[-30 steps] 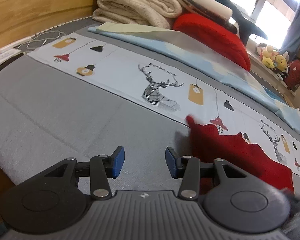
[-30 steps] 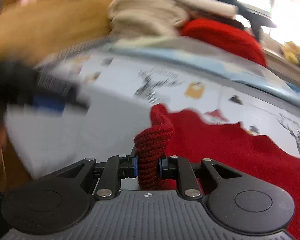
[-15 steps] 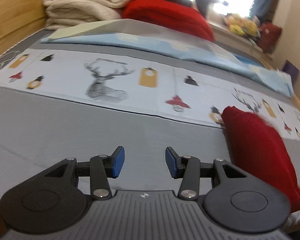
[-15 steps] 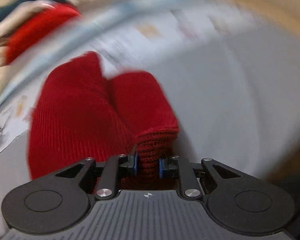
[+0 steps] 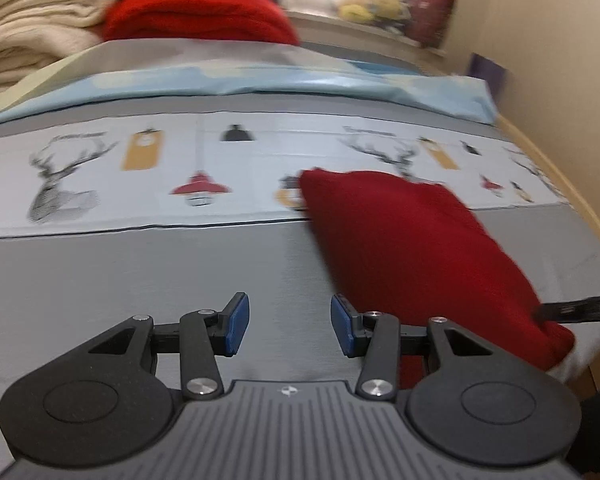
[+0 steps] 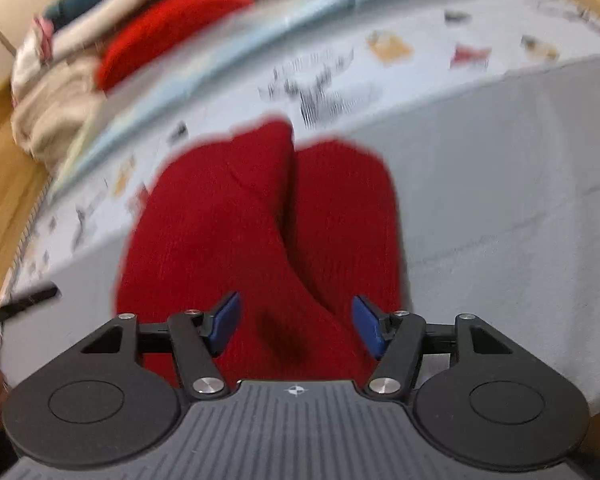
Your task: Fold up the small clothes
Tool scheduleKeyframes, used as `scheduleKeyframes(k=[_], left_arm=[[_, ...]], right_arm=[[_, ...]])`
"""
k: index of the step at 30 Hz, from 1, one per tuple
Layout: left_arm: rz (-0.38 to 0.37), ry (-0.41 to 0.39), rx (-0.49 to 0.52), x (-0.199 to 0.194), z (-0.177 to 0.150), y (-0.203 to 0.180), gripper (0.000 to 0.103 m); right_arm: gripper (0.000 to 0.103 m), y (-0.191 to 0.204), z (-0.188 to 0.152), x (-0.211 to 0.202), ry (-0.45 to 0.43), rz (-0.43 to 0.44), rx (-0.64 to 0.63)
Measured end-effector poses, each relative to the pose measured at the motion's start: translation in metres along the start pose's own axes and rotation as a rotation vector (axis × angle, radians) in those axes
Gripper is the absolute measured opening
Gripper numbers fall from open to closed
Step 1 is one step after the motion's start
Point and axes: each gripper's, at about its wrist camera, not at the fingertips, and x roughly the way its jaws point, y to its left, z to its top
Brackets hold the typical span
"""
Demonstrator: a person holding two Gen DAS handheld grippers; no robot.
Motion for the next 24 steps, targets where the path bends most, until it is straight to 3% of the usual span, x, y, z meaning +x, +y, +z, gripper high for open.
scheduleKeyframes(k=[2, 3, 4, 5, 7, 8, 11, 12, 14, 16, 17, 19, 20, 21, 24], left_arm=[[-0.032, -0.002, 0.029, 0.002, -0.002, -0.012, 0.05], [-0.054, 0.0, 0.045, 0.003, -0.004, -0.019, 0.05], [-0.077, 0.005, 0.057, 0.005, -0.006, -0.025, 0.05], [-0.099, 0.011, 0.065, 0.007, -0.007, -0.03, 0.05], [-0.147, 0.021, 0.083, 0.011, -0.01, -0.042, 0.05], [-0.163, 0.023, 0.09, 0.013, -0.012, -0.046, 0.05], [-0.213, 0.029, 0.095, 0.017, -0.016, -0.059, 0.056], [-0.227, 0.034, 0.094, 0.02, -0.017, -0.063, 0.056], [-0.235, 0.052, 0.097, 0.027, -0.018, -0.067, 0.056], [-0.225, 0.069, 0.113, 0.034, -0.02, -0.072, 0.056], [-0.219, 0.075, 0.121, 0.036, -0.021, -0.072, 0.056], [-0.212, 0.084, 0.126, 0.038, -0.024, -0.073, 0.056], [-0.209, 0.085, 0.126, 0.04, -0.025, -0.073, 0.056], [-0.207, 0.086, 0.127, 0.039, -0.025, -0.072, 0.056], [-0.199, 0.084, 0.129, 0.036, -0.026, -0.069, 0.056]], right_arm=[[0.06, -0.012, -0.002, 0.013, 0.024, 0.008, 0.042], [0.047, -0.016, -0.003, 0.014, 0.025, 0.023, 0.085], [0.042, -0.015, -0.003, 0.012, 0.013, 0.041, 0.102], [0.029, -0.011, -0.003, 0.007, -0.02, 0.044, 0.078], [0.017, 0.001, -0.006, -0.01, -0.1, 0.039, -0.007], [0.0, 0.003, -0.01, -0.027, -0.156, 0.057, -0.02], [0.0, -0.01, -0.008, -0.078, -0.382, 0.126, 0.041], [0.0, -0.016, -0.008, -0.084, -0.396, 0.108, 0.058], [0.0, -0.03, -0.008, -0.076, -0.31, 0.049, 0.067], [0.004, -0.041, -0.011, -0.057, -0.193, 0.067, 0.121], [0.007, -0.041, -0.014, -0.053, -0.18, 0.071, 0.144], [0.029, -0.035, -0.014, -0.047, -0.192, 0.081, 0.127], [0.053, -0.032, -0.013, -0.044, -0.194, 0.081, 0.111], [0.062, -0.027, -0.013, -0.038, -0.181, 0.076, 0.095], [0.061, -0.018, -0.005, -0.006, -0.107, 0.074, 0.099]])
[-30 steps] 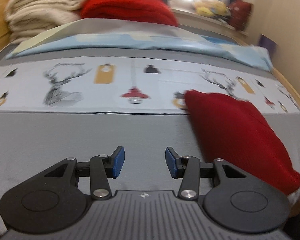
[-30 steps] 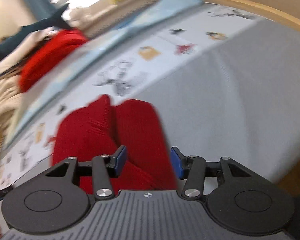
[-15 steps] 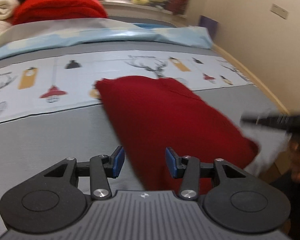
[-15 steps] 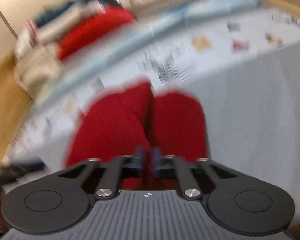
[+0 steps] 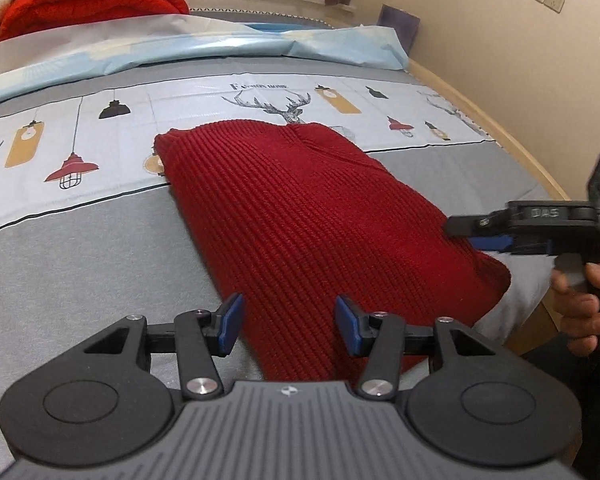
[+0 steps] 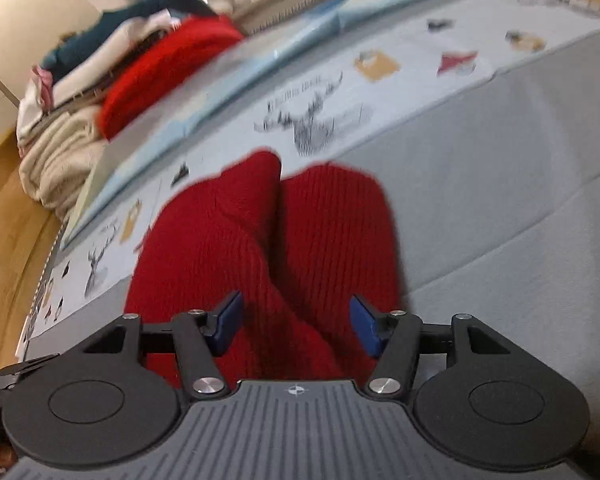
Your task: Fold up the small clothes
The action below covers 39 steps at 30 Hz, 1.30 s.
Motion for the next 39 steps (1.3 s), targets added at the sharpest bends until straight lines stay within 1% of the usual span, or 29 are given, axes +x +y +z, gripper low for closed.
scheduleKeyframes(k=[1, 2, 3, 4, 6, 7, 9, 10, 11, 12, 13, 15, 16, 17, 18, 19, 20, 22, 23, 25, 26, 27, 29, 31, 33, 36, 37, 38, 39], left_arm=[[0.0, -0.001, -0.006, -0.001, 0.0, 0.002, 0.056], [-0.001, -0.001, -0.014, -0.002, 0.0, 0.003, 0.056], [-0.001, -0.002, -0.022, -0.002, 0.001, 0.005, 0.056], [-0.001, -0.005, -0.03, -0.002, 0.002, 0.006, 0.056], [-0.008, -0.01, -0.041, -0.003, 0.003, 0.006, 0.056], [-0.013, -0.015, -0.044, -0.003, 0.005, 0.006, 0.056], [-0.027, -0.023, -0.046, -0.004, 0.007, 0.005, 0.056], [-0.039, -0.024, -0.047, -0.004, 0.008, 0.004, 0.056], [-0.051, -0.021, -0.048, -0.003, 0.009, 0.002, 0.056], [-0.06, -0.014, -0.046, -0.001, 0.009, 0.002, 0.056], [-0.065, -0.001, -0.039, 0.001, 0.009, 0.0, 0.056], [-0.06, 0.054, -0.022, 0.011, 0.007, -0.002, 0.056], [-0.054, 0.115, -0.012, 0.021, 0.004, -0.001, 0.056], [-0.039, 0.178, -0.002, 0.032, -0.001, -0.001, 0.058], [-0.017, 0.218, 0.005, 0.039, -0.006, 0.001, 0.059], [0.003, 0.247, 0.008, 0.045, -0.009, 0.002, 0.06], [0.0, 0.251, 0.002, 0.047, -0.009, 0.004, 0.06], [-0.008, 0.253, -0.005, 0.046, -0.007, 0.005, 0.06], [-0.008, 0.257, 0.004, 0.047, -0.008, 0.004, 0.06], [-0.013, 0.272, 0.027, 0.048, -0.01, 0.001, 0.06], [-0.01, 0.271, 0.044, 0.048, -0.01, -0.001, 0.06], [-0.006, 0.27, 0.063, 0.047, -0.01, -0.003, 0.06], [-0.005, 0.27, 0.068, 0.047, -0.011, -0.005, 0.06], [-0.01, 0.273, 0.056, 0.048, -0.012, -0.005, 0.06], [-0.014, 0.273, 0.053, 0.048, -0.013, -0.005, 0.06], [-0.009, 0.271, 0.052, 0.047, -0.012, -0.003, 0.066], [-0.008, 0.272, 0.045, 0.047, -0.012, -0.002, 0.067], [-0.007, 0.272, 0.041, 0.046, -0.013, -0.003, 0.067], [-0.006, 0.269, 0.041, 0.046, -0.012, -0.002, 0.067]], right_arm=[[0.06, 0.002, 0.004, 0.01, 0.017, 0.01, 0.007], [0.052, 0.003, 0.003, 0.016, 0.031, 0.018, 0.008], [0.034, 0.003, 0.001, 0.019, 0.047, 0.03, 0.001], [0.027, 0.004, -0.003, 0.018, 0.051, 0.032, -0.017], [0.015, 0.012, -0.005, 0.01, 0.005, 0.04, -0.069], [0.014, 0.015, -0.003, -0.002, -0.032, 0.073, -0.073], [0.006, 0.02, 0.002, -0.031, -0.112, 0.163, -0.079], [0.006, 0.021, 0.002, -0.045, -0.145, 0.197, -0.096], [0.006, 0.02, 0.002, -0.055, -0.155, 0.201, -0.119], [0.006, 0.017, -0.001, -0.057, -0.144, 0.184, -0.131], [0.006, 0.013, -0.004, -0.055, -0.116, 0.149, -0.131], [0.005, 0.0, -0.013, -0.034, -0.005, 0.026, -0.121], [0.005, -0.006, -0.017, -0.023, 0.043, -0.021, -0.115], [0.0, -0.011, -0.022, -0.011, 0.088, -0.084, -0.104], [0.0, -0.016, -0.027, -0.006, 0.123, -0.151, -0.11], [0.0, -0.02, -0.03, 0.001, 0.153, -0.195, -0.115], [0.0, -0.023, -0.032, 0.004, 0.162, -0.203, -0.108], [0.0, -0.021, -0.025, -0.006, 0.119, -0.178, -0.063], [0.003, -0.018, -0.019, -0.013, 0.071, -0.152, -0.055], [0.005, -0.008, -0.009, -0.027, -0.027, -0.126, -0.056], [0.016, -0.003, -0.002, -0.031, -0.06, -0.105, -0.045], [0.036, -0.001, 0.004, -0.031, -0.068, -0.083, -0.022], [0.055, 0.005, 0.017, -0.019, -0.054, -0.032, 0.035], [0.054, 0.012, 0.031, 0.003, -0.023, -0.011, 0.072], [0.054, 0.015, 0.041, 0.024, 0.008, -0.017, 0.113], [0.053, 0.011, 0.049, 0.058, 0.051, -0.005, 0.217], [0.045, 0.012, 0.052, 0.067, 0.055, 0.006, 0.24], [0.022, 0.014, 0.053, 0.071, 0.056, 0.044, 0.251], [0.017, 0.018, 0.054, 0.069, 0.037, 0.066, 0.235]])
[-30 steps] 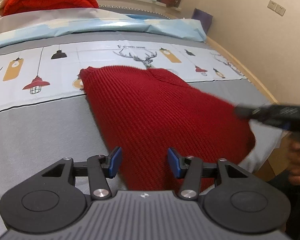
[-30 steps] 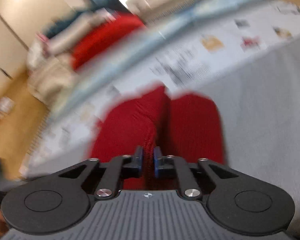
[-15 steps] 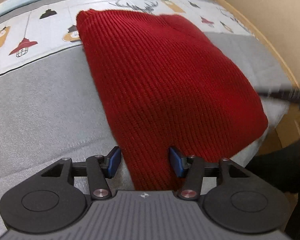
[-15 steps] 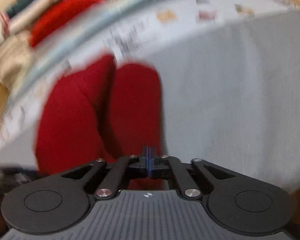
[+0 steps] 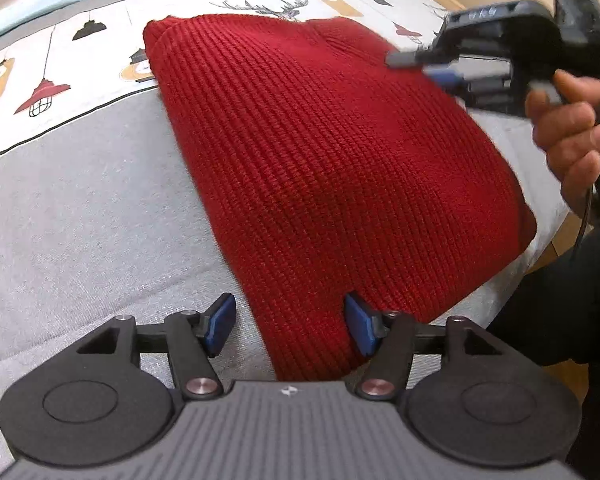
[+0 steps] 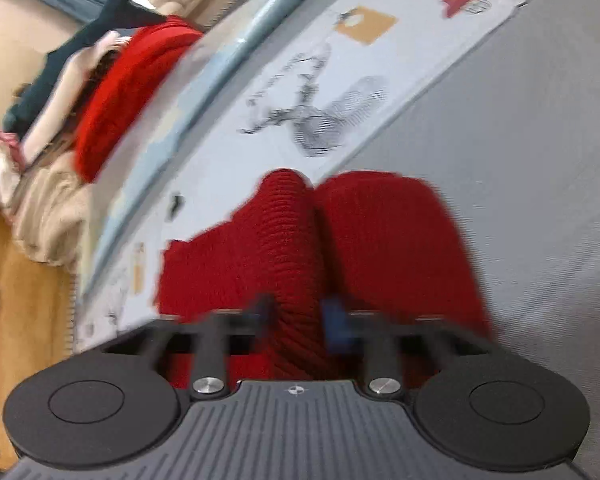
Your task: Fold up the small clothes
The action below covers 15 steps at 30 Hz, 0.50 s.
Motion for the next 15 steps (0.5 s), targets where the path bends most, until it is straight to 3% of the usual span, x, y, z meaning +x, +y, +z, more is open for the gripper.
scheduleKeyframes(k=[3, 7, 10, 11, 15], left_arm=[[-0.007, -0.01, -0.005, -0.003, 0.0, 0.0, 0.067], [-0.034, -0.016, 0.008, -0.006, 0.001, -0.004, 0.067], [-0.021, -0.003, 0.006, -0.004, 0.002, -0.005, 0.067], [-0.023, 0.0, -0.005, -0.005, 0.002, -0.004, 0.067], [-0.017, 0.002, -0.001, -0.003, 0.006, -0.005, 0.067]], right_arm=[[0.015, 0.021, -0.004, -0.025, -0.116, 0.091, -0.143], [0.015, 0.01, -0.015, -0.012, -0.1, -0.23, -0.207], [0.027, 0.014, -0.02, -0.006, -0.09, -0.248, -0.241], [0.038, 0.021, -0.018, -0.01, -0.084, -0.274, -0.247], [0.041, 0.048, -0.021, -0.051, -0.152, -0.256, -0.372]])
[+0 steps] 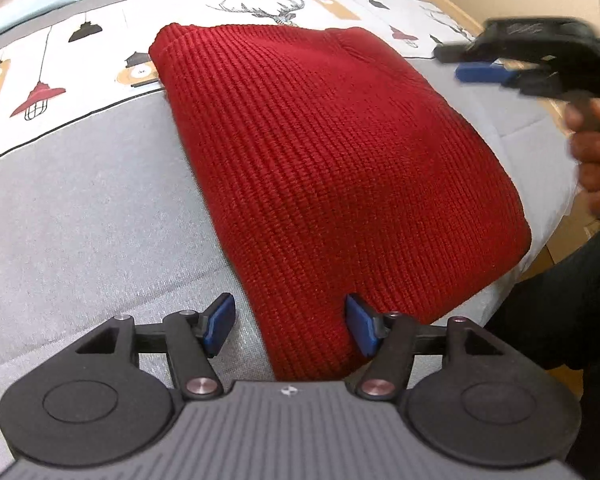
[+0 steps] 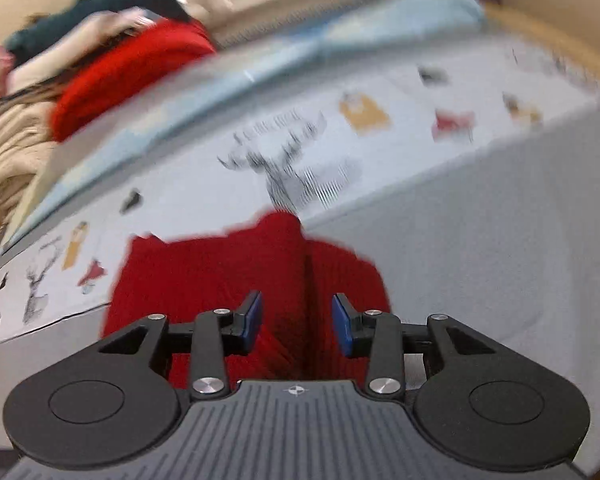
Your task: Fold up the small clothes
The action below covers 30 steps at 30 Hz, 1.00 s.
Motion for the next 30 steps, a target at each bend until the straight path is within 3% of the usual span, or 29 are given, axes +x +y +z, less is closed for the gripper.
scheduleKeyframes(k=[1, 3, 4, 6, 9, 12, 17, 23, 25, 30], left_arm=[[0.002, -0.001, 0.003, 0.0, 0.0, -0.001, 0.067], [0.003, -0.002, 0.002, -0.001, 0.0, 0.0, 0.067], [0.002, -0.003, -0.003, -0.002, -0.001, 0.0, 0.067], [-0.006, 0.0, -0.011, -0.002, -0.002, 0.001, 0.067], [0.014, -0.036, -0.026, -0.009, -0.001, 0.003, 0.067], [0.042, -0.13, -0.066, -0.026, 0.004, 0.007, 0.067], [0.022, -0.222, -0.158, -0.047, 0.022, 0.022, 0.067], [0.002, -0.19, -0.199, -0.048, 0.052, 0.052, 0.067], [-0.002, -0.165, -0.219, -0.038, 0.063, 0.061, 0.067], [-0.023, -0.153, -0.235, -0.009, 0.078, 0.075, 0.067]], right_arm=[[0.042, 0.002, -0.001, -0.008, 0.004, 0.033, -0.037], [0.043, 0.008, -0.007, -0.008, 0.101, 0.085, -0.147], [0.043, 0.009, -0.014, 0.0, 0.182, 0.049, -0.214], [0.06, -0.002, -0.029, 0.015, 0.289, -0.047, -0.273], [0.061, -0.027, -0.017, 0.006, 0.279, 0.03, -0.128], [0.06, -0.038, -0.002, -0.006, 0.245, 0.099, -0.066], [0.061, -0.066, 0.008, 0.012, 0.289, 0.12, 0.025], [0.061, -0.1, -0.005, 0.05, 0.395, 0.103, 0.222], [0.06, -0.098, -0.003, 0.053, 0.385, 0.136, 0.205], [0.063, -0.097, -0.002, 0.067, 0.402, 0.127, 0.189]])
